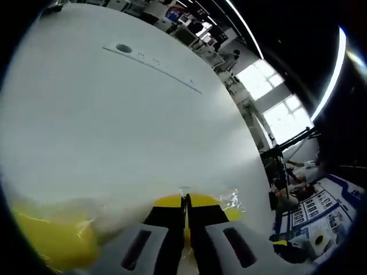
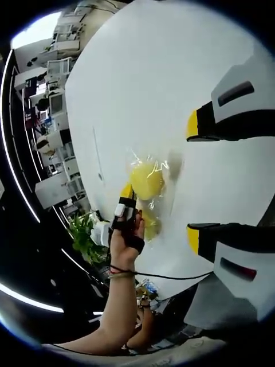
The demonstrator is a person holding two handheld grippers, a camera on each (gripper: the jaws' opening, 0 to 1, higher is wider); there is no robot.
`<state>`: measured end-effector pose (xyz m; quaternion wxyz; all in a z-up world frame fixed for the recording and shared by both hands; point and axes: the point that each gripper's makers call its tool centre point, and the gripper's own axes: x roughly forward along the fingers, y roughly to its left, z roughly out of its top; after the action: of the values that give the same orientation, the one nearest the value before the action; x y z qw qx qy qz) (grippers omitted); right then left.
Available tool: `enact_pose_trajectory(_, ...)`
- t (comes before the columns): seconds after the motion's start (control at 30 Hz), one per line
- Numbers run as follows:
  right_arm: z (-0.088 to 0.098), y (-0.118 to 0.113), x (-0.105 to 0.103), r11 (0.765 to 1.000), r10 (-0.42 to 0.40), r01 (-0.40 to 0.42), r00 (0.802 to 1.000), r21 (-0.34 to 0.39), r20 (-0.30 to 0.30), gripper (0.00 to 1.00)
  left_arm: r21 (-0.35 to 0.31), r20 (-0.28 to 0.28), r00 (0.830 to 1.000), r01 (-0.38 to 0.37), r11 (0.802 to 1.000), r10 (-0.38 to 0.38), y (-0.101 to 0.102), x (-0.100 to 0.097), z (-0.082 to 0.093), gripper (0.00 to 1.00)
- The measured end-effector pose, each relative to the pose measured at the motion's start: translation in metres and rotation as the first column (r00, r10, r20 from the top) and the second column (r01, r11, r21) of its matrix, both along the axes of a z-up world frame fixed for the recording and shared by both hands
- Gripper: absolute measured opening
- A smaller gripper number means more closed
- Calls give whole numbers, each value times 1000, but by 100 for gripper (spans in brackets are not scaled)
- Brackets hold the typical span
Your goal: Compare the silicone blocks by pressing each to a similar depth, holding the contact briefly, and releasing to observe deformation and rebound differences across the visible hardness samples.
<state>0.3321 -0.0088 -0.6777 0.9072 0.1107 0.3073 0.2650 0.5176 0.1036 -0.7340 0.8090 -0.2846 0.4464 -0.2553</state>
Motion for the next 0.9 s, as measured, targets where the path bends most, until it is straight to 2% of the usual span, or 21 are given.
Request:
enact_pose_trajectory(0.53,3,-1,1,1000,6,-6,1000,-11,4,52,-15,35,999,17,1000,-17,0,2,13,0)
enact_pose_trajectory(0.9,8,5,1,1000,26,-25,1000,-14,17,51,-10,84,996,37,999,-36,-3,-2,32,0)
